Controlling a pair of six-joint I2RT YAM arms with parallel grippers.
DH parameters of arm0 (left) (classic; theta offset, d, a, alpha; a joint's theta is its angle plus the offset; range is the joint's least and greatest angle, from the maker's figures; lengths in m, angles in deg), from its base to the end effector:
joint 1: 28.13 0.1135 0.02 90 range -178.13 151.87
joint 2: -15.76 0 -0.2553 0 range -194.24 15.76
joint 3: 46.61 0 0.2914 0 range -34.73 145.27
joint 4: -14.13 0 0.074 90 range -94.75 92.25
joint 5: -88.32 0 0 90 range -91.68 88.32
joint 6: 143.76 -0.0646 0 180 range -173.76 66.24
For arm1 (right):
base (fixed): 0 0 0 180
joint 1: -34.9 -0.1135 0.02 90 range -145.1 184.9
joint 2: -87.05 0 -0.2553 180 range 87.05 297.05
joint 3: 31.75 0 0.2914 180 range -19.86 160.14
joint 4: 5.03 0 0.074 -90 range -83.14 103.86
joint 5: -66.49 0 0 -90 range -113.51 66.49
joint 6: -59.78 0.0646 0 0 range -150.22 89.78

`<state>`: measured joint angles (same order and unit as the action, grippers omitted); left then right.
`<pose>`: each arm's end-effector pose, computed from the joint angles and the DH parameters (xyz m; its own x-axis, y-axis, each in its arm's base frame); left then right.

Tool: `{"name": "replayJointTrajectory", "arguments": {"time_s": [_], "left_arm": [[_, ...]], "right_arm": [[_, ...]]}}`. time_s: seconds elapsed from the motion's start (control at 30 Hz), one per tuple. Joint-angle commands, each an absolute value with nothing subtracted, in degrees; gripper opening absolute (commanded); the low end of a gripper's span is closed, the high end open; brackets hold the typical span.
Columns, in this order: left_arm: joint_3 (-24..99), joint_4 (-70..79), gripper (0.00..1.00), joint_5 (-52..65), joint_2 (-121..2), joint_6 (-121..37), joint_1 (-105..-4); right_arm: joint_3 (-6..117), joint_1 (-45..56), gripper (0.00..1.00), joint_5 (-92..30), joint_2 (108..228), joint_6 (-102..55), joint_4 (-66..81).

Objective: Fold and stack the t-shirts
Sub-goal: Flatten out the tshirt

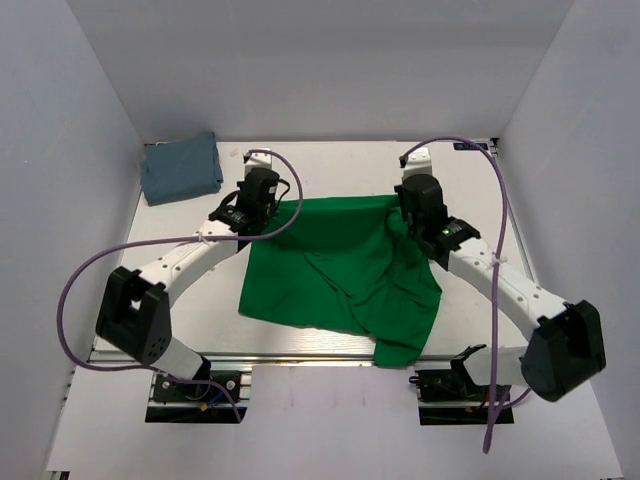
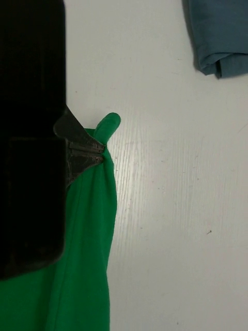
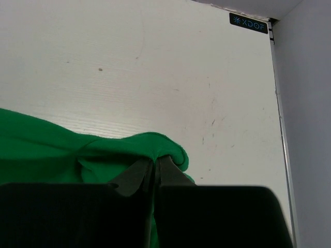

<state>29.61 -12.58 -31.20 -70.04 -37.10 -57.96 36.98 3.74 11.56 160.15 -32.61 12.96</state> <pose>0.3573 -0.1682 0.2425 -0.5172 0.0090 -0.8558 -0.0626 0.9969 0.0483 0.3218 0.1512 0.2873 -0.3266 -0.2373 -0.9149 0.0176 0.9663 -0.2570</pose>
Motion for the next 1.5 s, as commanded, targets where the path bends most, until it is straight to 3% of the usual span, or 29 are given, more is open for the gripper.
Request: {"name": "replayJointTrajectory", "arguments": {"time_s": [0.0,0.23,0.4,0.43,0.5,0.53,0.57,0.7,0.87,1.13,1.47], "left_arm": [[33.5,-7.3,0.0,-31.2,-72.6,-37.8,-55.7],[43.3,-2.1,0.0,-22.3,-85.5,-45.8,-52.9],[53.1,-1.4,0.0,-16.8,-101.4,-49.7,-51.0],[58.4,-2.6,0.0,-16.0,-103.9,-49.7,-50.2],[64.3,-7.5,0.42,-15.4,-108.7,-48.8,-49.4],[70.0,-9.4,0.63,-15.4,-112.8,-48.2,-48.6],[72.4,-12.6,0.99,-14.8,-114.0,-46.9,-47.9],[73.0,-12.3,1.0,-12.2,-113.1,-45.3,-47.3],[63.6,-9.4,1.0,-9.2,-103.5,-44.7,-46.8],[47.6,-11.5,1.0,-1.8,-91.8,-42.5,-48.0],[35.7,-6.9,1.0,9.6,-90.6,-38.7,-48.5]], "right_arm": [[42.1,6.1,0.0,10.4,164.5,-35.4,7.6],[49.2,11.3,0.0,3.0,176.2,-40.4,4.4],[56.5,15.8,0.0,-4.3,187.1,-46.2,4.0],[59.0,17.0,0.09,-5.0,188.4,-47.0,4.2],[64.1,18.1,0.32,-8.0,195.8,-47.9,6.0],[69.0,19.6,0.55,-8.1,199.4,-47.5,6.8],[74.6,20.0,0.64,-7.8,202.9,-46.4,9.0],[84.4,21.3,0.9,-6.1,207.1,-41.6,19.5],[74.2,21.5,0.9,-8.3,198.1,-37.3,20.6],[64.4,21.3,0.85,-17.9,195.5,-30.7,25.1],[70.7,21.3,0.67,-20.5,203.7,-26.8,25.0]]}}
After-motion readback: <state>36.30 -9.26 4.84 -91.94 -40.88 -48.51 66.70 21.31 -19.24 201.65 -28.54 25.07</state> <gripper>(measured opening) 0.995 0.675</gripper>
